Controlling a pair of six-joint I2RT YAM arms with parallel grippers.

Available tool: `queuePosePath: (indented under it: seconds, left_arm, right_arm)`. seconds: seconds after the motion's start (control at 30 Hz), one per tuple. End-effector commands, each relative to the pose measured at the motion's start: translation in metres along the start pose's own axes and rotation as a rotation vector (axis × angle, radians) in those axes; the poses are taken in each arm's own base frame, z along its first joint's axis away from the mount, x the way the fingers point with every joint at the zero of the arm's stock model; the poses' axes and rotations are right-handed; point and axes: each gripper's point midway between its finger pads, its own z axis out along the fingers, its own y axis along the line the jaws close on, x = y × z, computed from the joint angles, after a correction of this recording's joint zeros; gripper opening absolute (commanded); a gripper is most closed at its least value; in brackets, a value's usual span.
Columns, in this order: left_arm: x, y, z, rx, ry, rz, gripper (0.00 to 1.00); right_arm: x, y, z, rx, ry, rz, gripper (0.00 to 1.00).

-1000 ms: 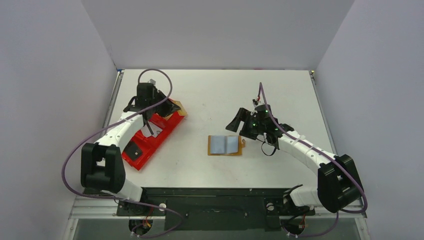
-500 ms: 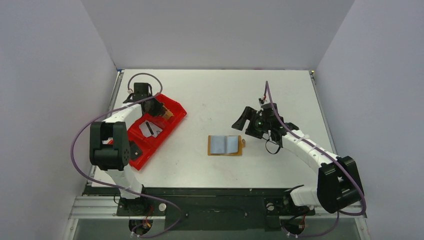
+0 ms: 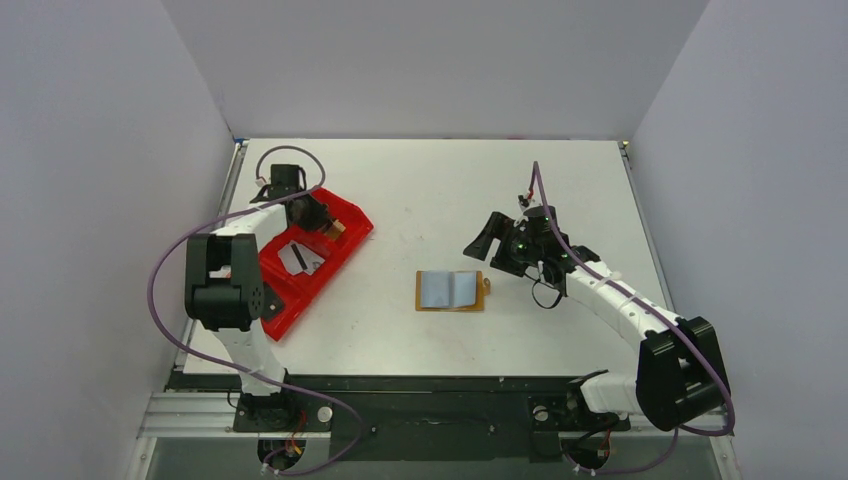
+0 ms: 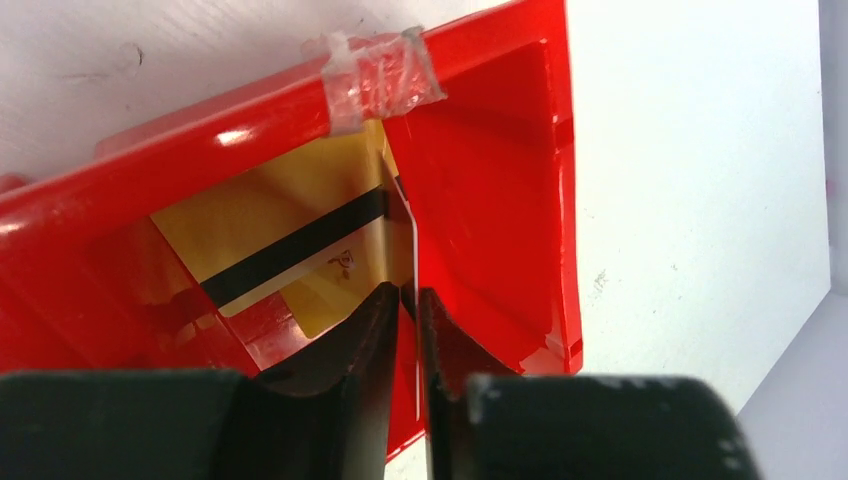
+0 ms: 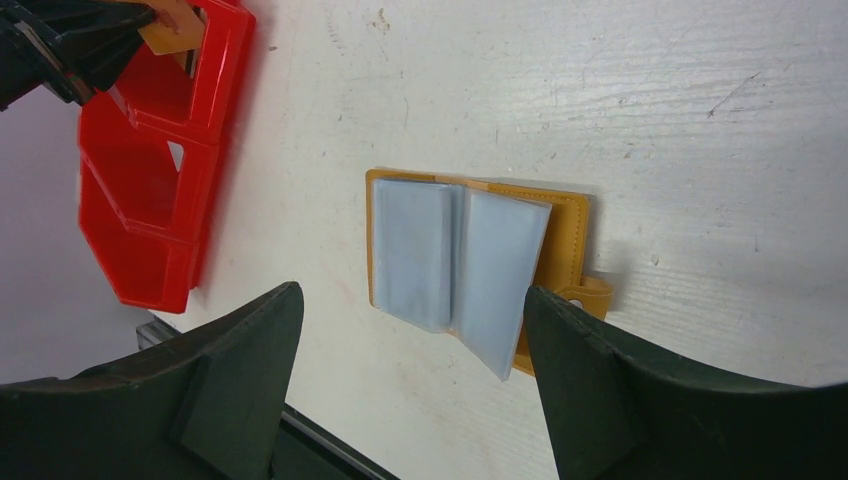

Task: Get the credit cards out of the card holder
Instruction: Place the credit card in the storage box.

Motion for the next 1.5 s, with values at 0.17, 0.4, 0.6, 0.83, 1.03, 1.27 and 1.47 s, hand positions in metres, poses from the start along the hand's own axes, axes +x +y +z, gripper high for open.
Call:
queuePosePath:
  seconds: [0.17, 0.4, 0.6, 0.83, 1.03, 1.27, 1.47]
  left_arm:
    - [-0.020, -0.030, -0.008, 0.117, -0.064, 0.008, 0.24]
    - [-0.026, -0.042, -0.029, 0.155, -0.083, 0.033, 0.26]
    - [-0.028, -0.048, -0.052, 0.182, -0.100, 0.050, 0.26]
    - [-0.021, -0.048, -0.074, 0.208, -0.101, 0.068, 0.27]
    - [-0.008, -0.052, -0.095, 0.237, -0.084, 0.113, 0.27]
    - [0.038, -0.058, -0.113, 0.250, -0.014, 0.224, 0.27]
    - [0.084, -0.061, -0.122, 0.256, 0.057, 0.335, 0.27]
  right_arm:
    - [-0.010, 0.014, -0.007, -0.026, -0.040, -0.021, 0.77]
    - [-0.009, 0.016, -0.005, -0.019, -0.040, -0.022, 0.77]
    - [-0.009, 0.020, -0.004, -0.019, -0.040, -0.026, 0.77]
    - [-0.007, 0.022, 0.000, -0.014, -0.034, -0.036, 0.77]
    - [0.000, 0.026, 0.006, 0.004, -0.012, -0.063, 0.76]
    - [0.016, 0.025, 0.020, 0.115, 0.025, -0.158, 0.75]
    - [0.041, 0.036, 0.038, 0.178, 0.071, -0.259, 0.74]
